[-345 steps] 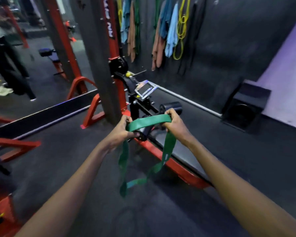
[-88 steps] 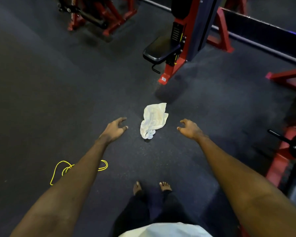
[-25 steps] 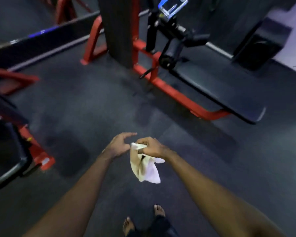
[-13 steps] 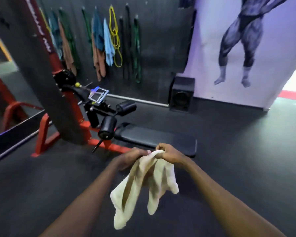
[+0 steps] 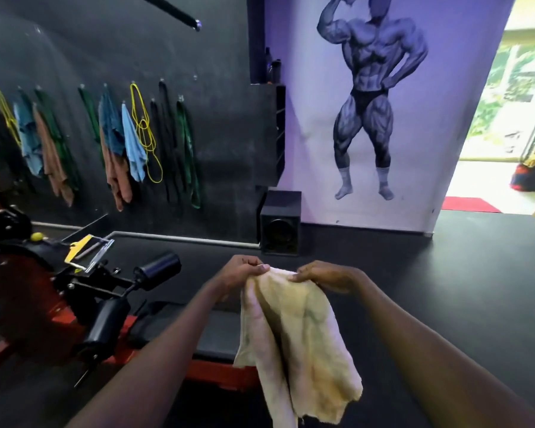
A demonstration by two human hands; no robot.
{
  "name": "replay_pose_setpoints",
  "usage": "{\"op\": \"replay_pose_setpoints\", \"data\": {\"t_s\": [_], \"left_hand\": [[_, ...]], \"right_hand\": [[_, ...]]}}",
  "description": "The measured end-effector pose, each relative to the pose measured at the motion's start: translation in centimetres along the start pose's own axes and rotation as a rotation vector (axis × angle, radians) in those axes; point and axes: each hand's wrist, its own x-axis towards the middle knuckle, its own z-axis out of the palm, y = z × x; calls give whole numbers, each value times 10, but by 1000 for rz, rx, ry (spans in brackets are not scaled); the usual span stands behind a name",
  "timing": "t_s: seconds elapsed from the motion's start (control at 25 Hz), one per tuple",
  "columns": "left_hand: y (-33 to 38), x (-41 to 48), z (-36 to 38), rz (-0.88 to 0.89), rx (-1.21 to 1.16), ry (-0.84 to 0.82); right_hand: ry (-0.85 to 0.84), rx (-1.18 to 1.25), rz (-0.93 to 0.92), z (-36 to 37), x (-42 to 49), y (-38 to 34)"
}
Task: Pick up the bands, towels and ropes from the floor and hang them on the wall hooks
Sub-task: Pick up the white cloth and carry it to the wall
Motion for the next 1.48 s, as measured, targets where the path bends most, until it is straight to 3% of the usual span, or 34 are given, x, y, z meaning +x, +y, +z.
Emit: {"op": "replay_pose_setpoints", "data": {"t_s": [0.12,0.28,0.52,0.8,1.0,1.48], "left_hand": [[9,81,3,-26,-23,-63],[42,206,7,-23,-26,-106],[60,385,9,160,121,154],[80,561,-6,112,135,295],[88,667,-60,13,87,368],[70,904,-262,72,60,691]], "right_hand": [[77,235,-74,-65,24,11],[199,344,-112,-174,81,13],[261,258,-158,-324,191,15],[247,181,-248,-479,346,10],[199,196,-302,-550,473,-24],[-67,173,-436,-657,782,-161]]}}
